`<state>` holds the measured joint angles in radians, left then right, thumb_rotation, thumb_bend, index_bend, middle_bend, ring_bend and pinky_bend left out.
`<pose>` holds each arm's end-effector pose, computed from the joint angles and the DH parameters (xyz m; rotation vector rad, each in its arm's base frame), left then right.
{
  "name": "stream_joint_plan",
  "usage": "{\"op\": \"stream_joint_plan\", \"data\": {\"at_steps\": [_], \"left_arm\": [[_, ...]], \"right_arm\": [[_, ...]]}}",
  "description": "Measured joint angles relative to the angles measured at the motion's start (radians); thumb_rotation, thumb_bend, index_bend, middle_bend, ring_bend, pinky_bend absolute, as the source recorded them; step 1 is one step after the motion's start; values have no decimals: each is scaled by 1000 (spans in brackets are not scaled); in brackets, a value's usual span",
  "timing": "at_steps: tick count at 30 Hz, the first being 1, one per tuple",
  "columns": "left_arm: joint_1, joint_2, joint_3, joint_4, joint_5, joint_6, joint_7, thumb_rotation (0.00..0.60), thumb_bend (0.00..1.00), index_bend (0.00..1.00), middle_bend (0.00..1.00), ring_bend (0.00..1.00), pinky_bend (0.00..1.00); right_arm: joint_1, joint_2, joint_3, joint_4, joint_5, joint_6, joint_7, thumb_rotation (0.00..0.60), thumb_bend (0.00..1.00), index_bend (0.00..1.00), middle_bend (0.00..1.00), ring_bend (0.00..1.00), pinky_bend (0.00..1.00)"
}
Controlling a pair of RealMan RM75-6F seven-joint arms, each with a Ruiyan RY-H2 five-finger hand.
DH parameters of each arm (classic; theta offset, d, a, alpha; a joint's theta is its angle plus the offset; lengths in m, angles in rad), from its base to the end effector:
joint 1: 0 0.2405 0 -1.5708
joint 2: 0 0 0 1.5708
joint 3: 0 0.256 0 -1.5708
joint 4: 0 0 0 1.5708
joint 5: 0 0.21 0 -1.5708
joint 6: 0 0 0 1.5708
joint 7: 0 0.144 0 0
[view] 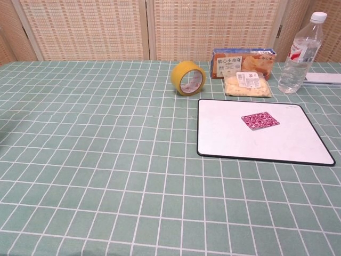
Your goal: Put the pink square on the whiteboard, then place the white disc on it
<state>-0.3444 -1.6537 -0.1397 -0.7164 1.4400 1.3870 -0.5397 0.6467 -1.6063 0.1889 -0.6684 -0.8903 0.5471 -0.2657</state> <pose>-0.3557 0.2962 0.0836 -1.2873 -0.9457 -1.1889 -0.3779 -0.3968 0.0658 1.4588 -1.0590 0.2597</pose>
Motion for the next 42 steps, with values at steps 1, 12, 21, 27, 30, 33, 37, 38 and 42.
{"op": "stream_joint_plan", "data": {"at_steps": [1, 12, 21, 27, 30, 33, 37, 38, 42], "left_arm": [[0, 0, 0, 0, 0, 0, 0, 600, 390, 56, 53, 0, 0], [-1, -4, 2, 6, 1, -3, 3, 600, 390, 55, 53, 0, 0], [-1, -5, 1, 12, -1, -5, -2, 600, 390, 55, 53, 0, 0], [-1, -6, 2, 14, 0, -6, -2, 600, 391, 53, 53, 0, 0], [-2, -6, 2, 15, -1, -7, -3, 600, 391, 52, 53, 0, 0], [-2, -7, 2, 15, -1, -8, -3, 600, 391, 51, 53, 0, 0], [-2, -6, 2, 16, 0, -7, -5, 600, 390, 50, 53, 0, 0], [-2, -6, 2, 16, 0, -6, -5, 600, 390, 50, 53, 0, 0], [-3, -5, 1, 15, -1, -8, -5, 600, 390, 50, 53, 0, 0]], "right_arm": [[0, -1, 0, 2, 1, -2, -1, 600, 240, 465, 0, 0, 0], [6, -11, 8, 23, 16, -22, -16, 600, 242, 512, 0, 0, 0], [9, -13, 12, 26, 30, -31, -31, 600, 242, 499, 0, 0, 0], [9, -15, 17, 24, 27, -19, -28, 600, 243, 531, 0, 0, 0], [8, -14, 18, 21, 24, -14, -24, 600, 248, 545, 0, 0, 0], [5, -9, 22, 12, 18, -6, -14, 600, 251, 550, 0, 0, 0], [3, 2, 26, -14, 8, 6, -1, 600, 253, 553, 0, 0, 0], [2, 7, 28, -26, 4, 12, 4, 600, 256, 554, 0, 0, 0], [3, 32, 36, -91, -14, 41, 16, 600, 262, 555, 0, 0, 0]]}}
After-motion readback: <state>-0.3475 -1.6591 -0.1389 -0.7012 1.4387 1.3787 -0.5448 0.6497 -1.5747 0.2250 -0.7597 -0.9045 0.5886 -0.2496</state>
